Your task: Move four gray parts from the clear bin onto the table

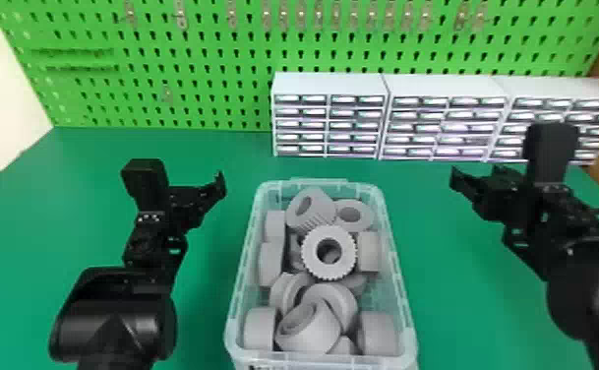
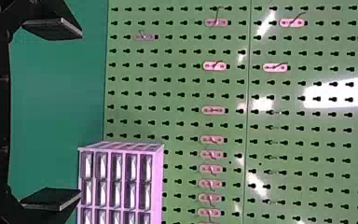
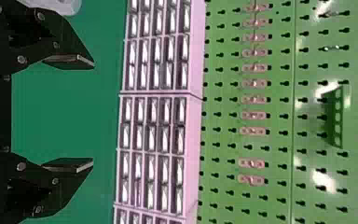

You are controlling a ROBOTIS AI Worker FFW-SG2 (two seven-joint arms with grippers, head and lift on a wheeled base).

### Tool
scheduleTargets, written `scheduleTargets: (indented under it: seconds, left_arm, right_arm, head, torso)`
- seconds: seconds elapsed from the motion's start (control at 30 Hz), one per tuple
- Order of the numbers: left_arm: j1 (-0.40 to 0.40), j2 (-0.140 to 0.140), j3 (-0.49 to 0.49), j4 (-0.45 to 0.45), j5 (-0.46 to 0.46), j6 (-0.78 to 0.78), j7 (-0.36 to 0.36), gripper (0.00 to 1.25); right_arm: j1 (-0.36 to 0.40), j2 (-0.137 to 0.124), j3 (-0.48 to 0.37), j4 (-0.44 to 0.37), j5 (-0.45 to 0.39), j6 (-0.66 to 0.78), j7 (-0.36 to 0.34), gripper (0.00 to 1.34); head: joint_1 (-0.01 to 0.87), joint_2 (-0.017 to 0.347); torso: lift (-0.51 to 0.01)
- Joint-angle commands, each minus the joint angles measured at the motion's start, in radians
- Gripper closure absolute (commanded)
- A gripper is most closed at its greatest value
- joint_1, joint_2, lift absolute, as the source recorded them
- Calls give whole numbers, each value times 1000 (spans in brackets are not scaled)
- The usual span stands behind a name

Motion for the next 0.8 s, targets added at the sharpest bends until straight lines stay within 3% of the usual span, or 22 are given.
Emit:
scheduleTargets:
  seconds: [0.0,0.53,0.77]
  left_arm:
    - [-2,-4,1,-1,-4,0,0,93]
    - [1,-4,-2,-1,-7,0,0,93]
    - [-2,-4,-17,-1,-4,0,2,93]
  right_arm:
    - [-39,0,8,-20,-33,120,0,516]
    - [-158,-17,63,-56,-115,419,2,516]
    - [-214,-45,92,-54,-168,519,2,519]
  head:
    - [693,72]
    - [693,72]
    - [693,72]
  torso:
    - [-52]
    - [-52]
    - [-52]
